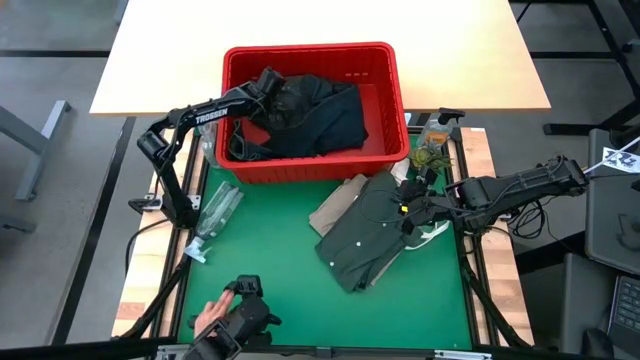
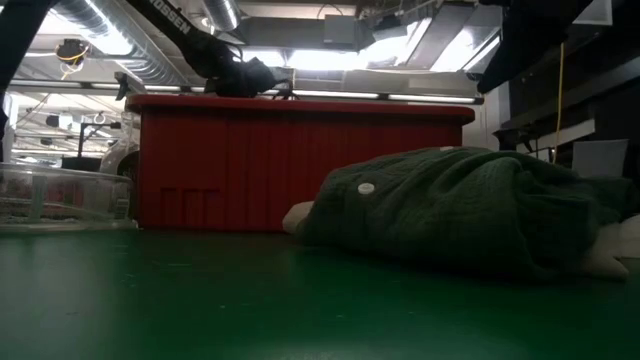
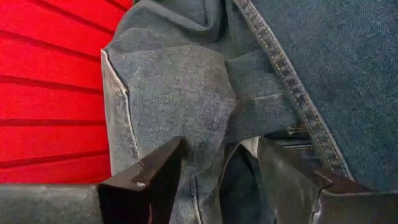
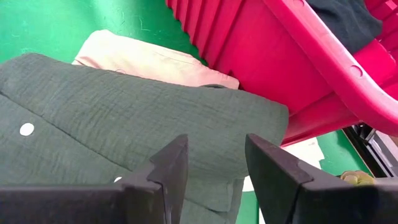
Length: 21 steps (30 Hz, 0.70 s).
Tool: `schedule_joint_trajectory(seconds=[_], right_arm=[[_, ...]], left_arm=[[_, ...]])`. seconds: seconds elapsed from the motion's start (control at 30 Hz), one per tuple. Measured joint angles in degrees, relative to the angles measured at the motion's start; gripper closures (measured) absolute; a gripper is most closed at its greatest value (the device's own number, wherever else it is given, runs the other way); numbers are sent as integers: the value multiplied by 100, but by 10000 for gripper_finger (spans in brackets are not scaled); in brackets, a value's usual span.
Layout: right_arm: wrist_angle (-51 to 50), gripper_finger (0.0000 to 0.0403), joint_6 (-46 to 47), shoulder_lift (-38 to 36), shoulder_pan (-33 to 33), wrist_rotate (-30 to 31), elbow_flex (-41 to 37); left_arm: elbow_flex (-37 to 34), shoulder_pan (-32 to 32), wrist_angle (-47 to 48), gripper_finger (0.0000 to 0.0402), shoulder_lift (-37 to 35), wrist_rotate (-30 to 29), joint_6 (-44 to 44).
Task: Fold laundry
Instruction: Fold the dark blue pants
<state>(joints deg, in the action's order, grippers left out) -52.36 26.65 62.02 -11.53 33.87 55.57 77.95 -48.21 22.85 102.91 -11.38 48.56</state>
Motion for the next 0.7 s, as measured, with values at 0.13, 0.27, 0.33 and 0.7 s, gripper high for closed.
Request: schedule_joint_trajectory(seconds=[0.13, 0.27, 0.33, 0.7], right_arm=[[0, 243, -15, 0, 0, 13, 0], [0, 243, -17, 0, 0, 16, 0], [0, 243, -17, 0, 0, 17, 0], [-2, 243, -20, 0, 0, 20, 0]], left_arm=[[0, -2, -33, 198, 0, 0, -8], [0, -2, -279, 198, 0, 31, -207], [0, -3, -447, 198, 0, 35, -369], [9, -36, -702, 232, 481, -392, -1045]])
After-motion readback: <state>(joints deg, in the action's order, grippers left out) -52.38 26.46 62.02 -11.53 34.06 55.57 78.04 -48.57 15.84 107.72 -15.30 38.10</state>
